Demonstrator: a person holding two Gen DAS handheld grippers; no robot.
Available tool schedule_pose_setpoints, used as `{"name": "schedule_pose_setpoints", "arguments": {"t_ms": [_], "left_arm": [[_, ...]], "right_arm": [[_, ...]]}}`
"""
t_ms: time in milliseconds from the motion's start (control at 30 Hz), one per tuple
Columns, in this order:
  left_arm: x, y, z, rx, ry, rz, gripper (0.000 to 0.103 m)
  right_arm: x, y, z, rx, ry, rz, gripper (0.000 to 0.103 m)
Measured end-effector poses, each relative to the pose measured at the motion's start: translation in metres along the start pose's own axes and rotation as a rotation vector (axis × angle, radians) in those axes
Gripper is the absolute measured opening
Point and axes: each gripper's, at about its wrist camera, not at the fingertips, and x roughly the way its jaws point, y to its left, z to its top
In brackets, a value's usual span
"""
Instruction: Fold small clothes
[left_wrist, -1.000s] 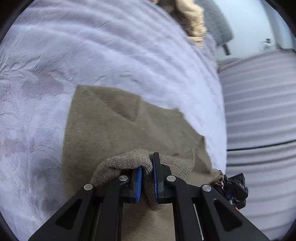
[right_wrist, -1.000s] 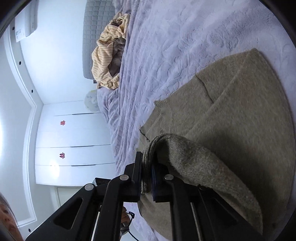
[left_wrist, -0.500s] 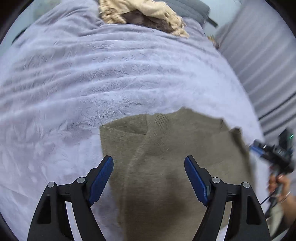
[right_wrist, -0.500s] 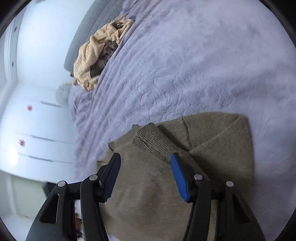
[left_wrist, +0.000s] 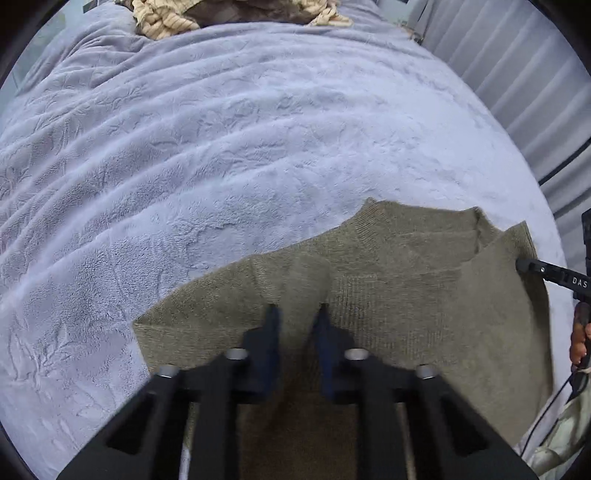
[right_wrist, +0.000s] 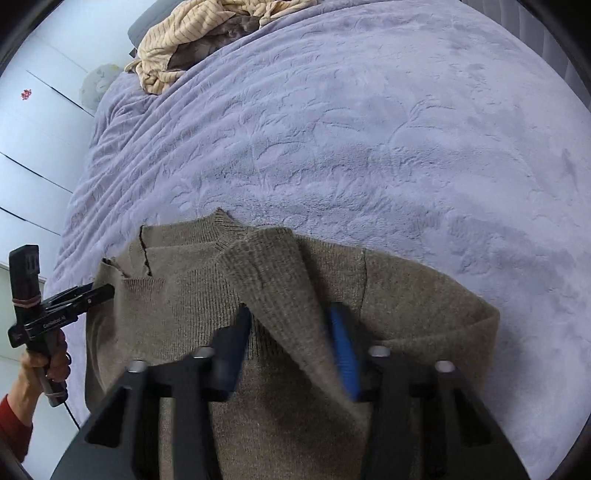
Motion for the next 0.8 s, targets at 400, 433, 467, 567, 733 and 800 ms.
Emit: {"name": "schedule_pose_setpoints", "arguments": {"t_ms": [400, 433, 467, 567, 733, 800], "left_arm": [[-0.004, 0.012, 0.007, -0.107, -0.111, -0.013, 0.007], [0.002, 0.014, 0.005, -0.113, -0.107, -0.007, 0.008], [0.005, 0.018, 0.001, -0.118, -0.104, -0.007, 0.008], [0.009, 0.023, -0.003, -0.136, -0.11, -0.012, 0.008], [0.0, 0.034, -0.006, -0.168, -0.115, 0.089, 0.062], [-0.007, 0.039, -0.009, -0.171, -0.103, 0.09, 0.062]], "right_arm": [[-0.021, -0.004, 0.016, 0.033, -0.105, 0.018, 0.006], [-0.013, -0.008, 0.015, 0.037, -0.094, 0.005, 0.006], [-0.004, -0.013, 0.015, 0.035, -0.081, -0.01, 0.006], [0.013, -0.023, 0.011, 0.048, -0.064, -0.007, 0.006], [0.014, -0.036, 0.007, 0.126, -0.074, 0.051, 0.009], [0.01, -0.038, 0.007, 0.159, -0.069, 0.053, 0.009]]}}
